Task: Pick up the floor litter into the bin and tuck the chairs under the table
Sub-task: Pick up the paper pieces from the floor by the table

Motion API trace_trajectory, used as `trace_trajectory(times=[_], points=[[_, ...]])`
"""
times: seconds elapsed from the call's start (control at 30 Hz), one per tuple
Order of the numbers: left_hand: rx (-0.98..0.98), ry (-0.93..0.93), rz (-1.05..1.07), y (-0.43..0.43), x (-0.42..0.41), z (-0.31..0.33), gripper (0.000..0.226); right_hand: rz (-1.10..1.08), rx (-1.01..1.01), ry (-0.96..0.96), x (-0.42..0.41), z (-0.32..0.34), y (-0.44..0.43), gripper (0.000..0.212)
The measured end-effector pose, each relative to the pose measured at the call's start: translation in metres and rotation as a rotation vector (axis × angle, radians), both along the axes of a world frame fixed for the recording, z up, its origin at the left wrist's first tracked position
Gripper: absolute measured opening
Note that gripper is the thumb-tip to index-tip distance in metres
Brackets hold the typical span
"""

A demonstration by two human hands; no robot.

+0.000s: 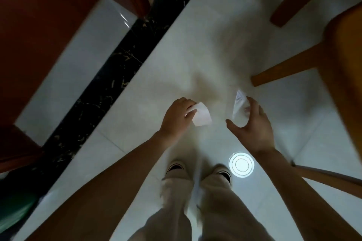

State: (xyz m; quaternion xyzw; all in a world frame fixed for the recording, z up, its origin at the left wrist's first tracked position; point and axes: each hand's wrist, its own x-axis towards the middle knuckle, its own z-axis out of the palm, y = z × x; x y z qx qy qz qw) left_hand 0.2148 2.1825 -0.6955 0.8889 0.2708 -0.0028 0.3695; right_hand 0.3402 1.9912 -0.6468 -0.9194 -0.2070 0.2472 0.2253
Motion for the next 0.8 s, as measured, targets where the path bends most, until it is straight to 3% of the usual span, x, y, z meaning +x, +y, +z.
trace_trajectory(times=[0.27,0.43,0.63,0.8], points=[[-0.089,-0.193,0.144,0.018,0.001,0.362,0.012,0.107,0.068,-0.086,0.003,0.334,0.012,0.084],[-0.011,-0.314,0.146,0.031,-0.011,0.555,0.011,0.199,0.082,-0.165,0.004,0.524,0.011,0.086],[0.099,-0.444,0.206,0.039,-0.034,0.711,0.008,0.226,0.224,-0.269,0.000,0.667,0.009,0.085],[0.198,-0.519,0.349,0.019,-0.068,0.777,0.007,0.315,0.394,-0.330,-0.013,0.719,0.013,0.088]])
